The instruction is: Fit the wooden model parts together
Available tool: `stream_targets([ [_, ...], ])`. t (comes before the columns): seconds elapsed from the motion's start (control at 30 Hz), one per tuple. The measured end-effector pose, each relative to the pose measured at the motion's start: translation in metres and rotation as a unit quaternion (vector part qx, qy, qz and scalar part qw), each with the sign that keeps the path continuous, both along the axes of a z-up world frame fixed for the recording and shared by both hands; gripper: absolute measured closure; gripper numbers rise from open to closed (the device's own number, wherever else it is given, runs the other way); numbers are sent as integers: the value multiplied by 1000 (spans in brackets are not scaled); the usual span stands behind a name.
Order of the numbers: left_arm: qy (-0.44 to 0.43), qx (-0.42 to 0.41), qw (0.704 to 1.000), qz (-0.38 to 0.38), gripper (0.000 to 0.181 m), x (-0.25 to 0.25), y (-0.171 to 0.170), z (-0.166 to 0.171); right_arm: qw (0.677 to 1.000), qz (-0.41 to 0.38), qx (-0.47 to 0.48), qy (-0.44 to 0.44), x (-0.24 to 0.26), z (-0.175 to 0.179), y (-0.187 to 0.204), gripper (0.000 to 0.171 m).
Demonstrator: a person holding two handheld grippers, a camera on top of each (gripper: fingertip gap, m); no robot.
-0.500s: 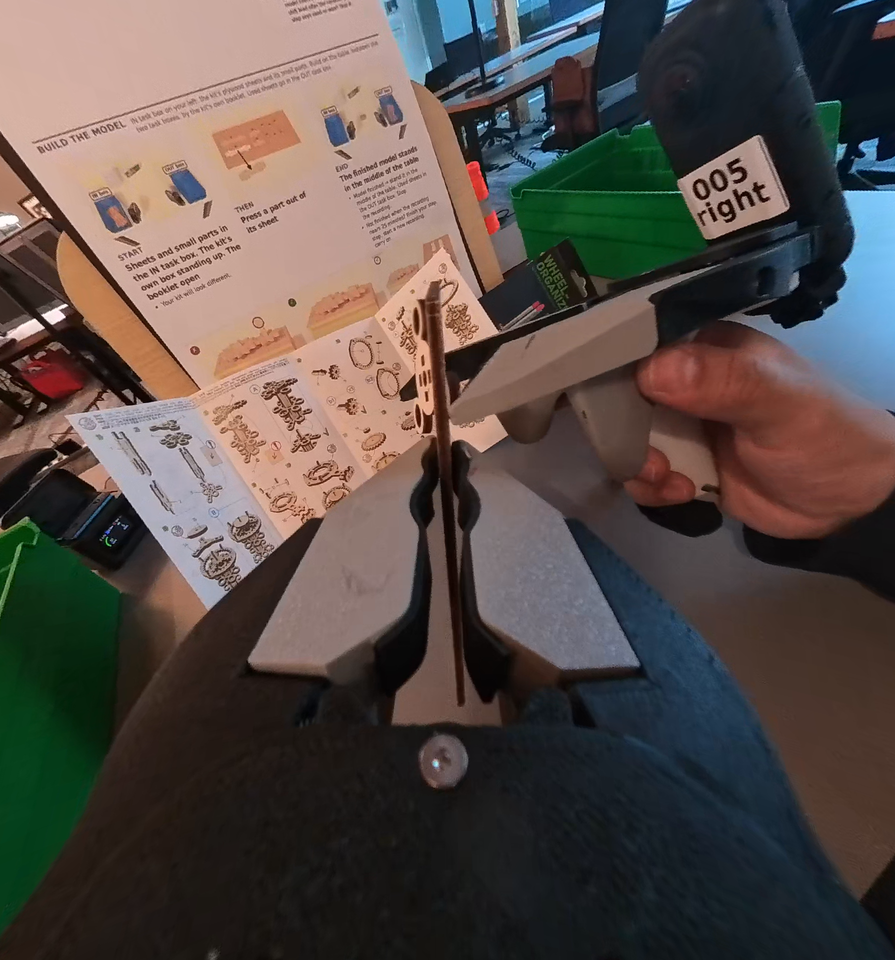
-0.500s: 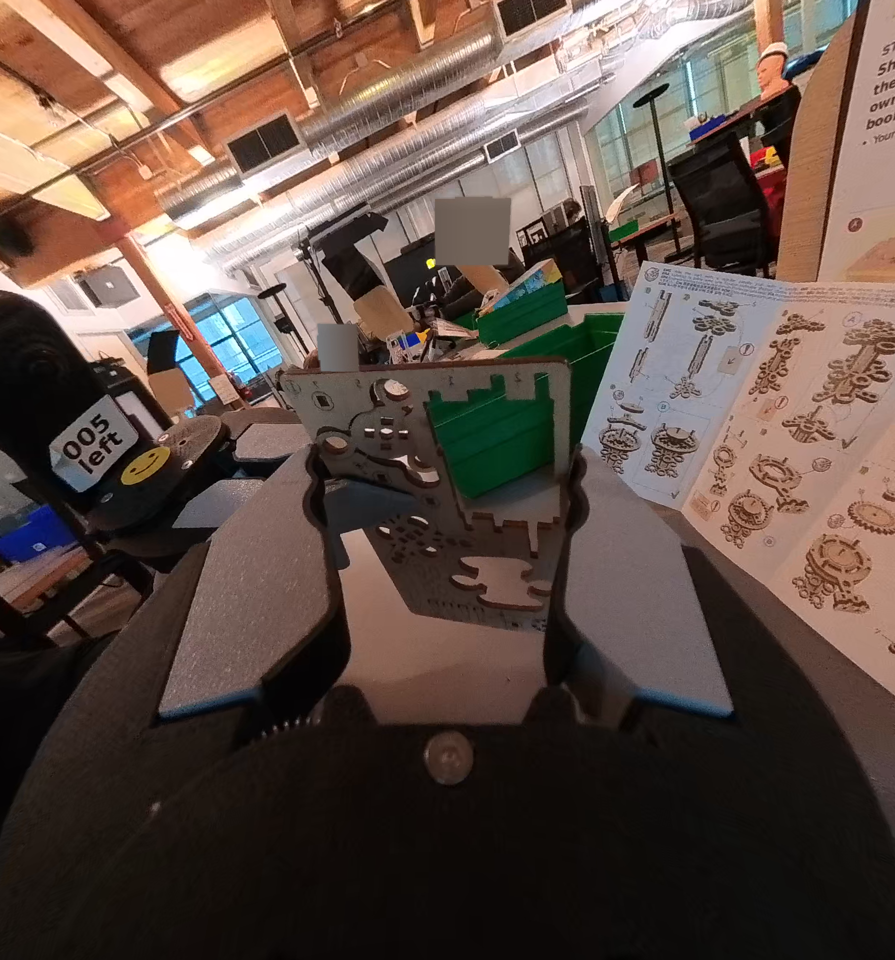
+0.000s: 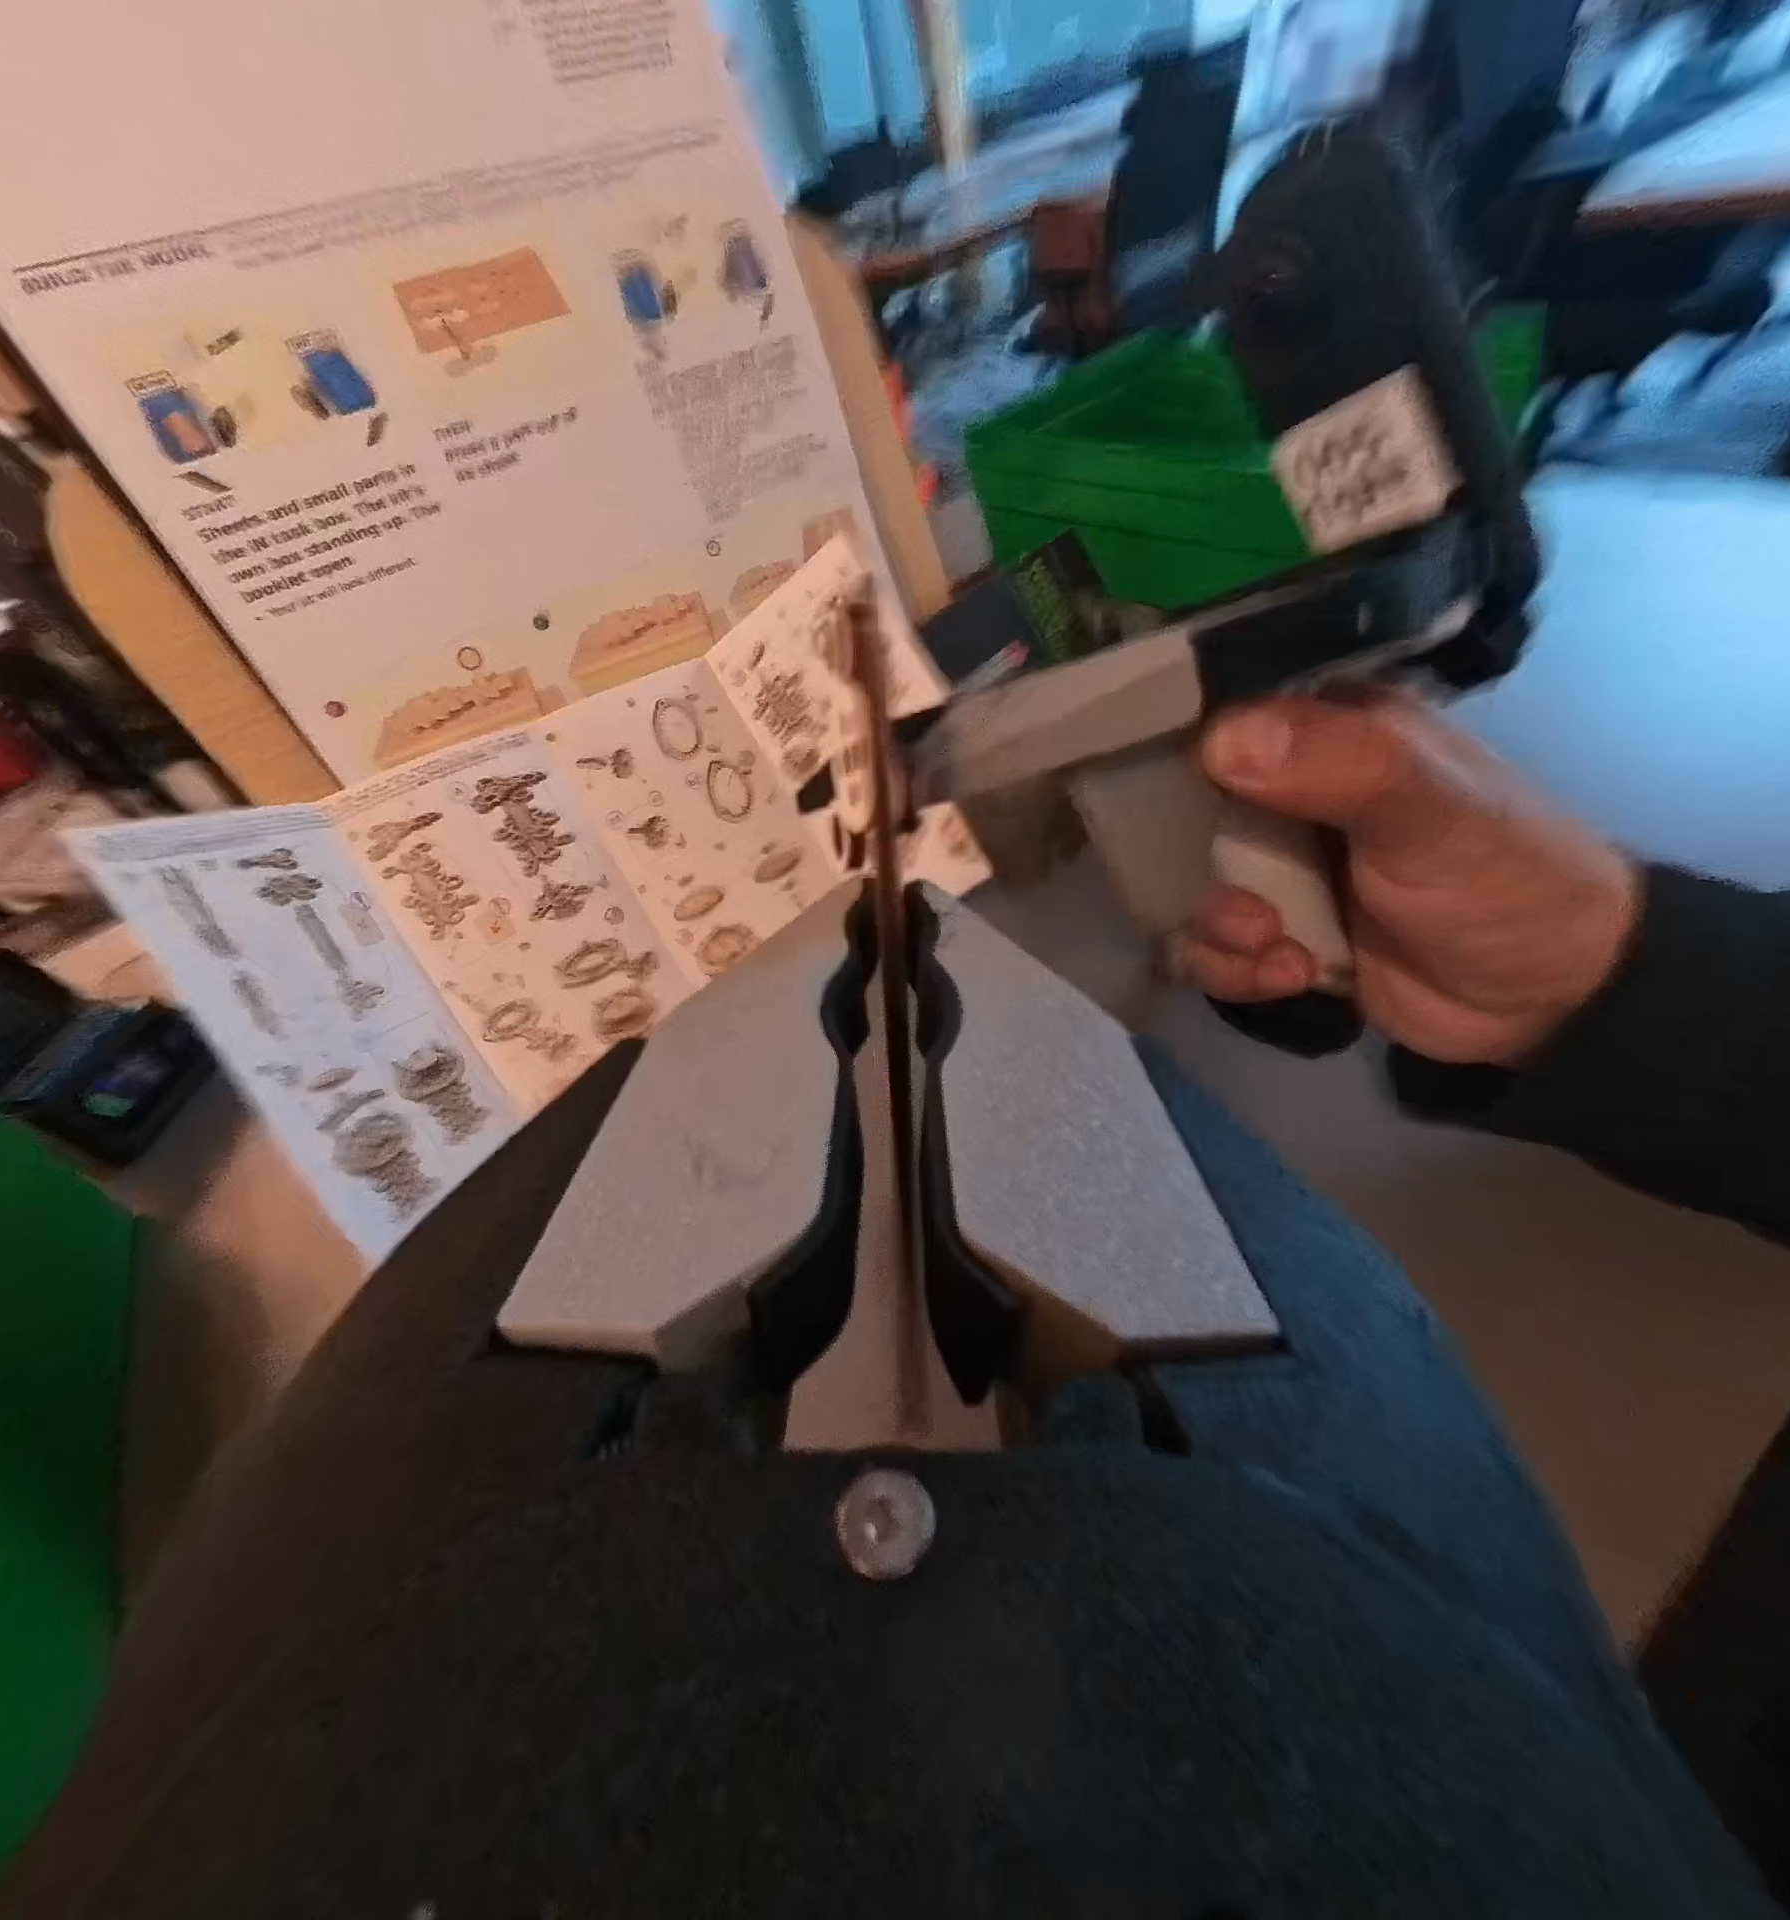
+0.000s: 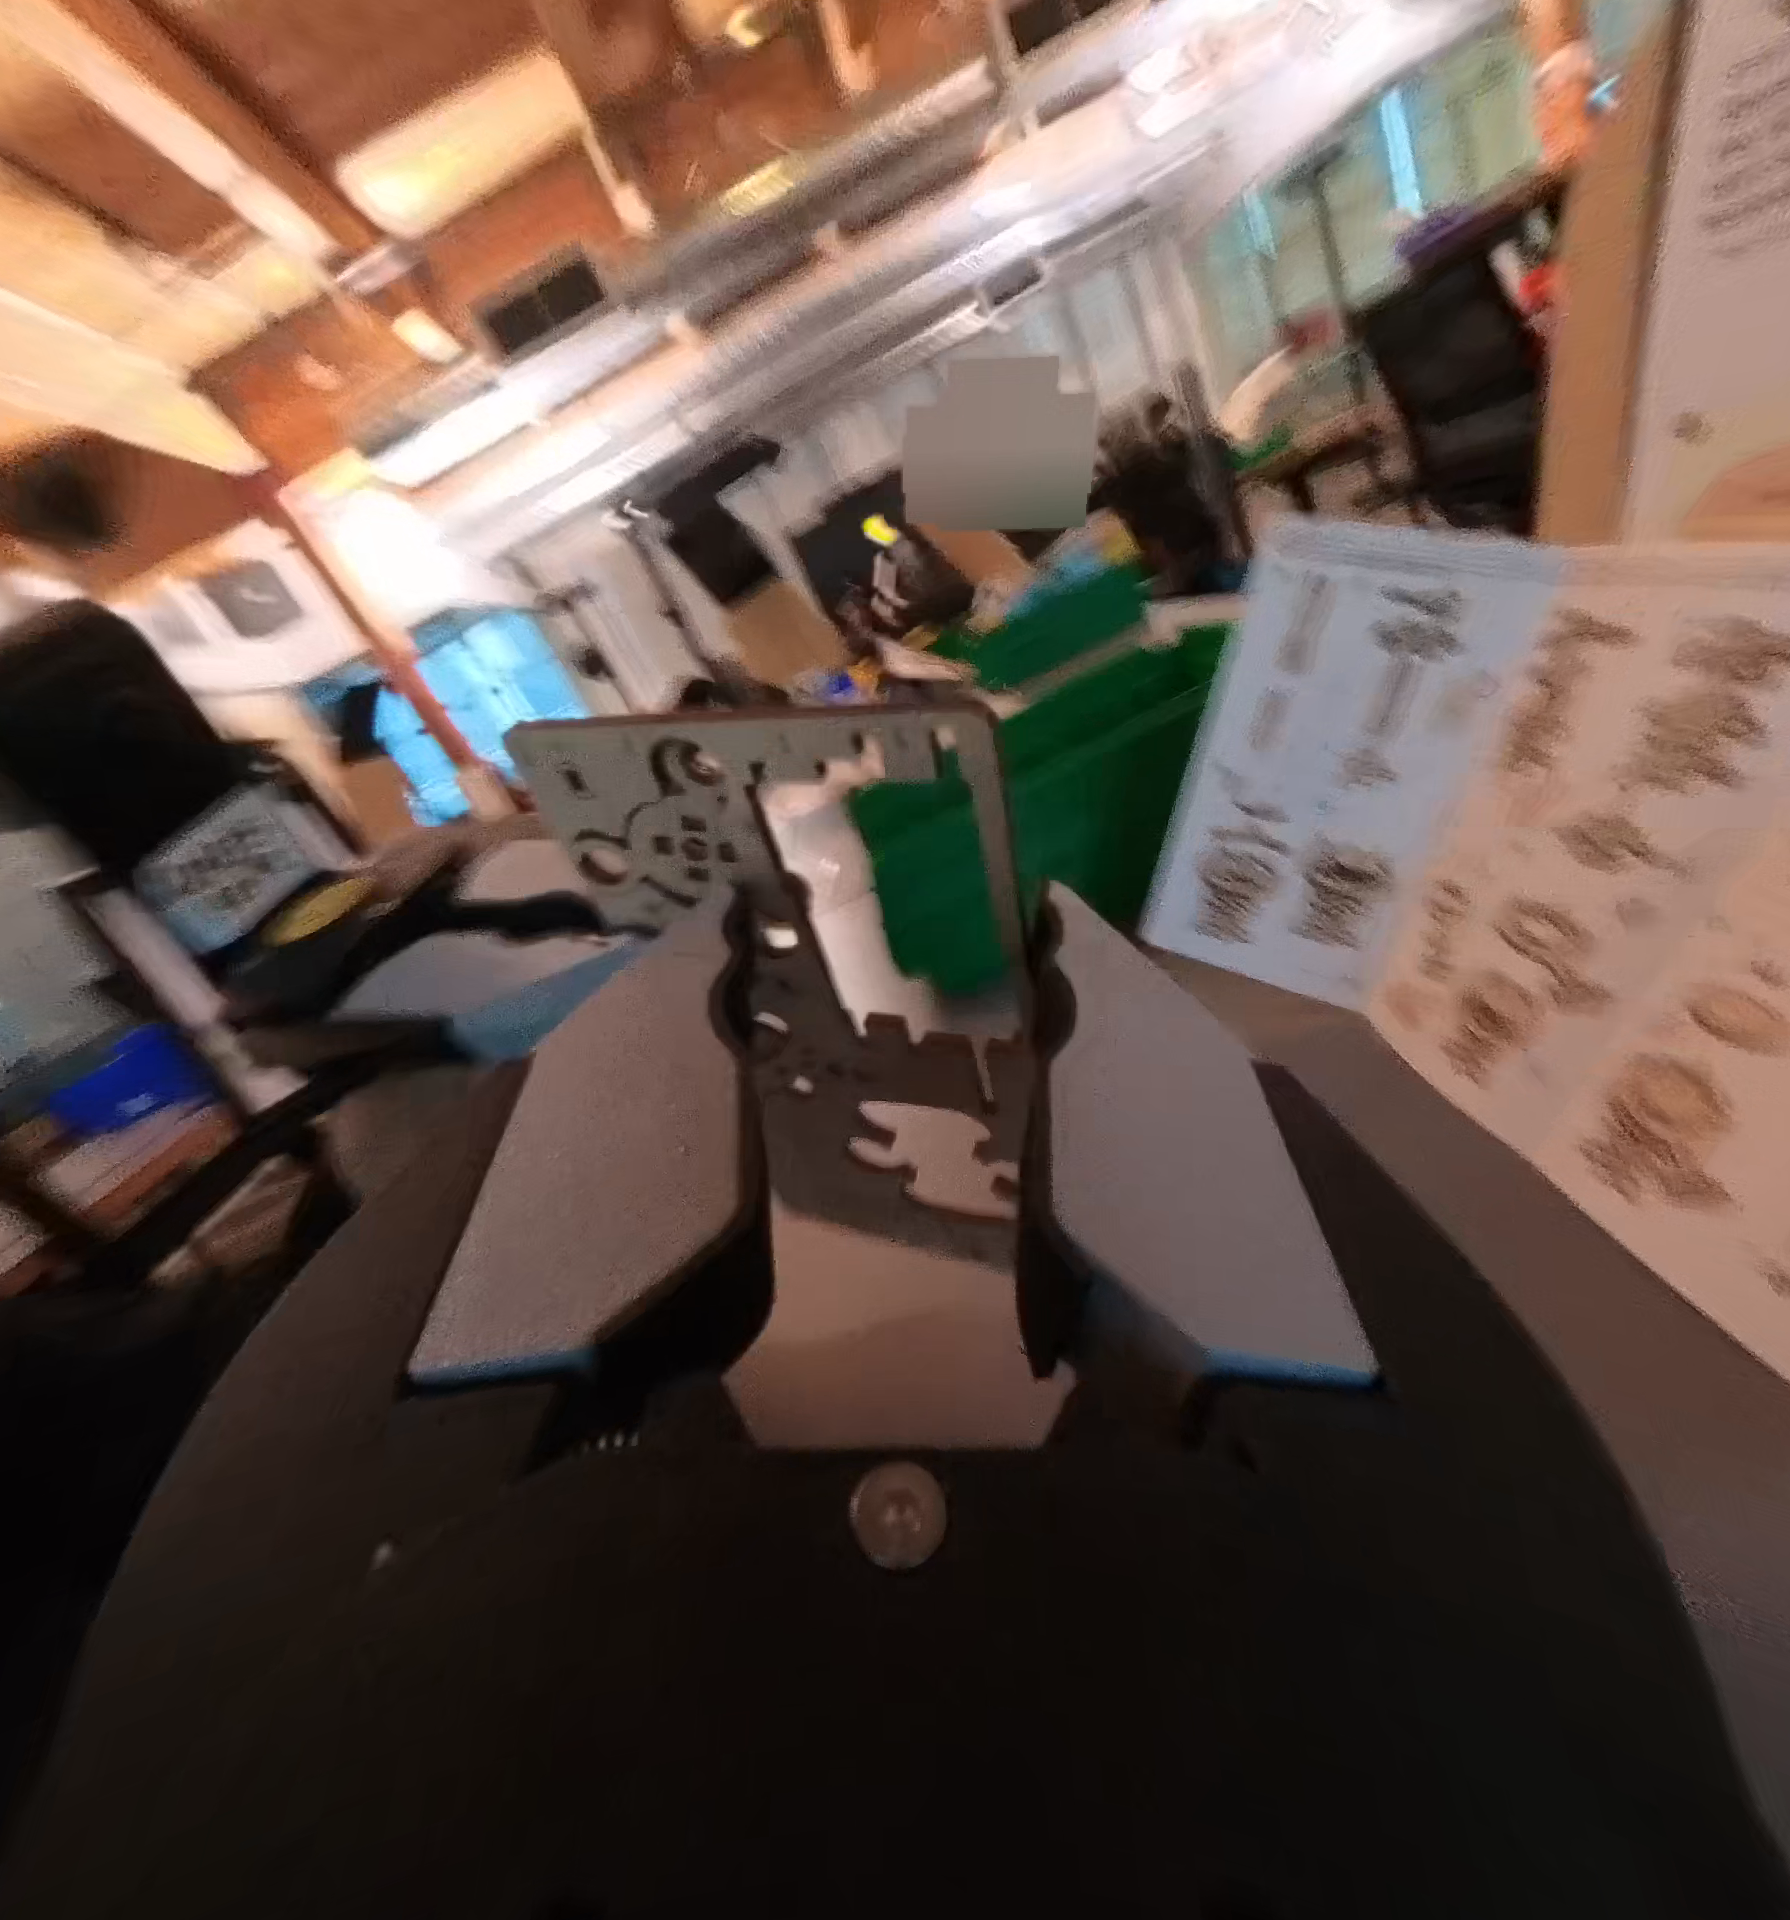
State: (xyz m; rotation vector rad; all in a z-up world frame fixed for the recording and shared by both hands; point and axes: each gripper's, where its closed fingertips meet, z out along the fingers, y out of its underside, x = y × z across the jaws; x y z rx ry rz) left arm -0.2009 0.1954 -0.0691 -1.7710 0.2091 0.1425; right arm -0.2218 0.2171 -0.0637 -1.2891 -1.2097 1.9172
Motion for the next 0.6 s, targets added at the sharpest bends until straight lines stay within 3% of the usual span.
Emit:
stream_targets([
  [0.03,-39,7,999,-16,180,3,-2,4,1000,23,-7,3,4,2,-3,122],
  [0.1,-40,4,999,-15,180,-1,-3,4,1000,3,5,8,3,2,-1,127],
  [0.2,-45,2,999,-14,180,-4,-4,2,1000,10,-1,21,2,7,-8,108],
  [0.4,-127,-11,990,-58,179,0,-2,-8,999,29,8,21,-2,7,-17,90],
  [0.53,-161,-13,984,-80,180,3,-2,-10,1000,20,9,10,-4,2,-13,103],
  [0.6,-184,-20,977,-105,180,11,-2,-10,999,35,2,6,-5,1,-17,101],
])
